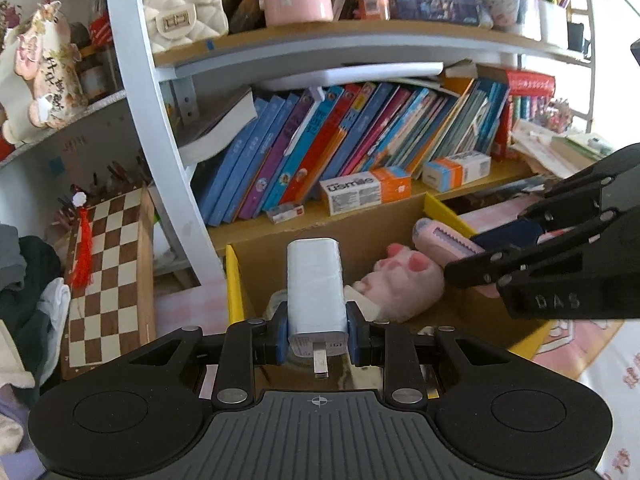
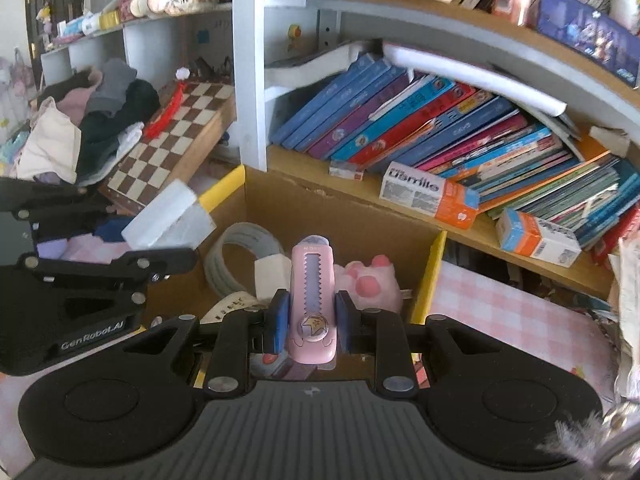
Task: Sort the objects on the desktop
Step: 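Lift the plug charger and box cutter with both tools over the yellow box, then lower both tools into the yellow box and open them to release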
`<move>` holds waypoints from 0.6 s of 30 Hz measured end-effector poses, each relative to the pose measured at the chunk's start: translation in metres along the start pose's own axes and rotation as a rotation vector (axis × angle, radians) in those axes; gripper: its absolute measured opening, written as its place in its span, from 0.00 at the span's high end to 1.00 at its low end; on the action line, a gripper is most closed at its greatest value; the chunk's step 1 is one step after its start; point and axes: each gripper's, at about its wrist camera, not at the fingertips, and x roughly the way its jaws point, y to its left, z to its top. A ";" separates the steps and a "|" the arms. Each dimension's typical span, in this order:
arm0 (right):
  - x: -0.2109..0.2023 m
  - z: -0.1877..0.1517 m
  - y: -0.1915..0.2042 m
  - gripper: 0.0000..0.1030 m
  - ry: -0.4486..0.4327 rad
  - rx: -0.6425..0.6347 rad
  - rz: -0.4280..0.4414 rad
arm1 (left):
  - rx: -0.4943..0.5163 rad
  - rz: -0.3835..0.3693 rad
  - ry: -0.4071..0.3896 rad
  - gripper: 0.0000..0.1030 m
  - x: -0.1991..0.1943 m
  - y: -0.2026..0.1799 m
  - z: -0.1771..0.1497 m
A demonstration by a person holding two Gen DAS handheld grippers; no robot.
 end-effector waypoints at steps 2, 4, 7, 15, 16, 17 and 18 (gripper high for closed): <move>0.011 0.000 -0.001 0.78 0.020 -0.007 0.012 | 0.007 0.007 0.009 0.75 0.009 0.002 0.004; 0.022 0.000 0.000 0.78 0.041 -0.015 0.021 | 0.013 0.009 0.018 0.75 0.019 0.004 0.009; 0.038 -0.002 0.000 0.78 0.075 -0.027 0.031 | 0.019 0.012 0.031 0.75 0.033 0.006 0.015; 0.074 -0.006 -0.005 0.78 0.170 -0.057 0.056 | 0.029 0.001 0.104 0.75 0.073 0.007 0.020; 0.077 -0.007 -0.006 0.78 0.181 -0.059 0.060 | 0.030 0.000 0.115 0.75 0.077 0.008 0.020; 0.081 -0.007 -0.007 0.78 0.191 -0.062 0.064 | 0.031 -0.001 0.126 0.75 0.081 0.008 0.019; 0.083 -0.007 -0.008 0.78 0.199 -0.066 0.066 | 0.031 -0.002 0.138 0.75 0.085 0.008 0.018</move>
